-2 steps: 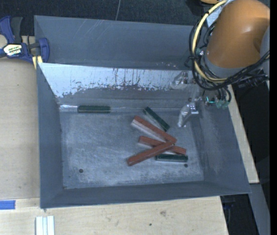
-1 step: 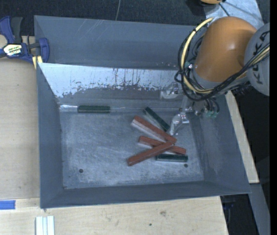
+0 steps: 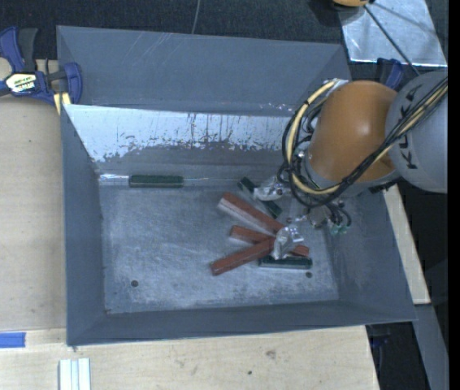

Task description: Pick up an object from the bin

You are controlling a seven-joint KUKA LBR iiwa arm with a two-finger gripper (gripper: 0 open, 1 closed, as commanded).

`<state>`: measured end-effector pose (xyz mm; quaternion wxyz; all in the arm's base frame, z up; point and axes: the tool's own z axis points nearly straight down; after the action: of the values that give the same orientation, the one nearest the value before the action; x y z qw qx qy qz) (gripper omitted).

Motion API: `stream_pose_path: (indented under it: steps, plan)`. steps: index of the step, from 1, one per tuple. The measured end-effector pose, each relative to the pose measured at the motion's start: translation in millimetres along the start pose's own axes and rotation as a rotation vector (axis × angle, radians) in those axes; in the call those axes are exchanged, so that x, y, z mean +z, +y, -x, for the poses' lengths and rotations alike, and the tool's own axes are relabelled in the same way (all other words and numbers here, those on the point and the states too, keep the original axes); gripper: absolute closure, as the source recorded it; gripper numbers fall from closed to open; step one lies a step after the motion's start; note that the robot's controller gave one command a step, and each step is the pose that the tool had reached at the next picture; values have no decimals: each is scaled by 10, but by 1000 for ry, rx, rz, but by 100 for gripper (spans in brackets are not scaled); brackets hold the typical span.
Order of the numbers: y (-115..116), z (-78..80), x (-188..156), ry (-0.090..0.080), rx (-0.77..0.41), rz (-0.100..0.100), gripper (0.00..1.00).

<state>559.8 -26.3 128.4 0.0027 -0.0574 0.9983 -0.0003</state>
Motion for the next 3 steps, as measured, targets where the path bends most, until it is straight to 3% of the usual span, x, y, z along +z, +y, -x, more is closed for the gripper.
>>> stream_pose_path:
  steps: [1,2,3]
  plan:
    - [18,-50,332,5,-47,1,0]
    - [64,-411,502,-27,9,-2,100]
    - [64,-411,502,-27,9,-2,100]
